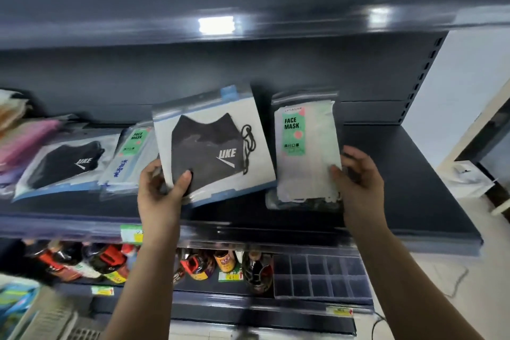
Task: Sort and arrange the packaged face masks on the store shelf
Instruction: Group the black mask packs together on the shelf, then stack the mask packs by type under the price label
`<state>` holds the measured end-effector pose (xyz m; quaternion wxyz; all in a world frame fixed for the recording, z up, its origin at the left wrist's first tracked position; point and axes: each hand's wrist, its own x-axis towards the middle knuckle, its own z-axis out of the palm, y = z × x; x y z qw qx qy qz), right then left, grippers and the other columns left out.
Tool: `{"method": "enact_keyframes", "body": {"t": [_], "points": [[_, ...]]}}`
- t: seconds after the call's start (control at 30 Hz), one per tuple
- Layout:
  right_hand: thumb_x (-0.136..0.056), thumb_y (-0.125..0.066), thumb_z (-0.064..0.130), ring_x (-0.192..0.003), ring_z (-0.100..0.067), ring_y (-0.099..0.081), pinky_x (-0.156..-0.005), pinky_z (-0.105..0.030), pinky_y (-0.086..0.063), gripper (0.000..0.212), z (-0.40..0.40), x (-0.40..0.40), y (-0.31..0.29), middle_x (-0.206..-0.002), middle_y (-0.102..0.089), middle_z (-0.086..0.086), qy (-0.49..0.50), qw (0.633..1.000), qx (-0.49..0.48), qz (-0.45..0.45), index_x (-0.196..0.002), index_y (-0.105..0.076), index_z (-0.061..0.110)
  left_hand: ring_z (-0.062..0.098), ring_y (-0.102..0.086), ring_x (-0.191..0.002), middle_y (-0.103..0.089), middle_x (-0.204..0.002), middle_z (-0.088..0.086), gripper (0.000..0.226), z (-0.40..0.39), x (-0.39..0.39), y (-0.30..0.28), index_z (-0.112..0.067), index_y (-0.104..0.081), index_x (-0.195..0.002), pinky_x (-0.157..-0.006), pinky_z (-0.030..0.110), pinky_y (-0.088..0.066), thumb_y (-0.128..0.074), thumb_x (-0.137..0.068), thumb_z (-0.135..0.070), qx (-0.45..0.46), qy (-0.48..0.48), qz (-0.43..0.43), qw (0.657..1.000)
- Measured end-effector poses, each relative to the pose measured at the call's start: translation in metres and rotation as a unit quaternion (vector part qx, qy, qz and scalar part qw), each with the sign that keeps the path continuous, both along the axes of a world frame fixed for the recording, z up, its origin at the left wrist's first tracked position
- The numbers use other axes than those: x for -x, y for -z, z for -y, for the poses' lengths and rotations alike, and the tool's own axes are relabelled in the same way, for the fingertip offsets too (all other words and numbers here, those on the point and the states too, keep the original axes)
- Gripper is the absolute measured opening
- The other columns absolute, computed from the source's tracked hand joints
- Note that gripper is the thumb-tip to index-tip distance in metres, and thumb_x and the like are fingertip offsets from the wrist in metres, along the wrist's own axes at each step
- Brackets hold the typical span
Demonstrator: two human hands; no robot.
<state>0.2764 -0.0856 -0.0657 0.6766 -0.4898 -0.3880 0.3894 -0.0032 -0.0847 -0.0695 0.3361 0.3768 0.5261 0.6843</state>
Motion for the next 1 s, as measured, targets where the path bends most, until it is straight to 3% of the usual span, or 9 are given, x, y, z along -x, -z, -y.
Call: {"method": "enact_keyframes", "body": {"t": [0.13, 0.27, 0.43, 0.53, 0.7, 0.87, 1.0], "points": [[-0.085, -0.057, -0.010, -0.075, -0.002, -0.064, -0.063, -0.019, -0.055, 0.039, 0.009, 0.003, 0.006, -0.076, -0.070, 0.015, -0.027, 0.999, 0.006, -0.022, -0.100, -0.057, 0.026, 0.008, -0.063, -0.085, -0.063, -0.101, -0.002, 0.036, 0.030, 0.010, 0.002, -0.032, -0.053, -0.099, -0.067, 0.016, -0.054, -0.065, -0.085, -0.001, -0.016, -0.044, 0.012, 0.999], [-0.087, -0.058, -0.006, -0.085, -0.012, -0.063, -0.069, -0.024, -0.057, 0.037, 0.014, 0.010, 0.008, -0.082, -0.072, 0.013, -0.056, 0.998, 0.019, -0.019, -0.103, -0.057, 0.028, 0.002, -0.062, -0.091, -0.064, -0.103, -0.011, 0.036, 0.056, 0.020, 0.008, -0.031, -0.055, -0.102, -0.077, 0.016, -0.050, -0.066, -0.084, -0.002, -0.018, -0.093, -0.005, 0.995], [-0.087, -0.058, -0.003, -0.096, -0.017, -0.063, -0.075, -0.027, -0.055, 0.035, 0.018, 0.030, 0.005, -0.094, -0.070, 0.008, -0.084, 0.996, 0.023, -0.014, -0.108, -0.056, 0.024, 0.016, -0.060, -0.095, -0.061, -0.109, 0.003, 0.035, 0.075, 0.043, 0.015, -0.020, -0.056, -0.110, -0.076, 0.022, -0.050, -0.069, -0.082, -0.004, 0.002, -0.117, -0.010, 0.993], [-0.088, -0.058, -0.002, -0.098, -0.015, -0.063, -0.070, -0.021, -0.053, 0.037, 0.019, 0.052, 0.001, -0.102, -0.068, 0.006, -0.105, 0.994, 0.020, -0.011, -0.117, -0.052, 0.019, 0.015, -0.061, -0.092, -0.063, -0.107, 0.001, 0.033, 0.083, 0.061, 0.014, -0.026, -0.057, -0.103, -0.073, 0.020, -0.049, -0.069, -0.082, -0.004, -0.002, -0.127, -0.012, 0.992], [-0.087, -0.058, -0.002, -0.098, -0.017, -0.064, -0.068, -0.018, -0.055, 0.039, 0.020, 0.102, -0.001, -0.114, -0.066, -0.006, -0.140, 0.990, 0.025, -0.014, -0.121, -0.051, 0.016, 0.019, -0.063, -0.095, -0.063, -0.115, 0.014, 0.035, 0.096, 0.102, 0.005, -0.025, -0.056, -0.106, -0.086, 0.033, -0.051, -0.070, -0.081, -0.004, 0.009, -0.137, -0.023, 0.990], [-0.088, -0.058, 0.000, -0.104, -0.017, -0.064, -0.078, -0.027, -0.054, 0.039, 0.028, 0.164, 0.001, -0.114, -0.066, 0.002, -0.160, 0.987, 0.029, -0.001, -0.121, -0.051, 0.019, 0.026, -0.062, -0.101, -0.063, -0.115, 0.014, 0.038, 0.111, 0.152, -0.004, -0.020, -0.058, -0.110, -0.093, 0.042, -0.049, -0.072, -0.079, -0.003, 0.028, -0.153, -0.038, 0.987], [-0.088, -0.058, -0.001, -0.102, -0.014, -0.063, -0.083, -0.032, -0.052, 0.039, 0.033, 0.212, 0.001, -0.109, -0.066, 0.008, -0.159, 0.987, 0.032, -0.002, -0.121, -0.051, 0.019, 0.026, -0.061, -0.102, -0.062, -0.115, 0.016, 0.039, 0.125, 0.199, -0.005, -0.014, -0.056, -0.113, -0.090, 0.041, -0.049, -0.071, -0.079, -0.001, 0.041, -0.157, -0.032, 0.986]]}}
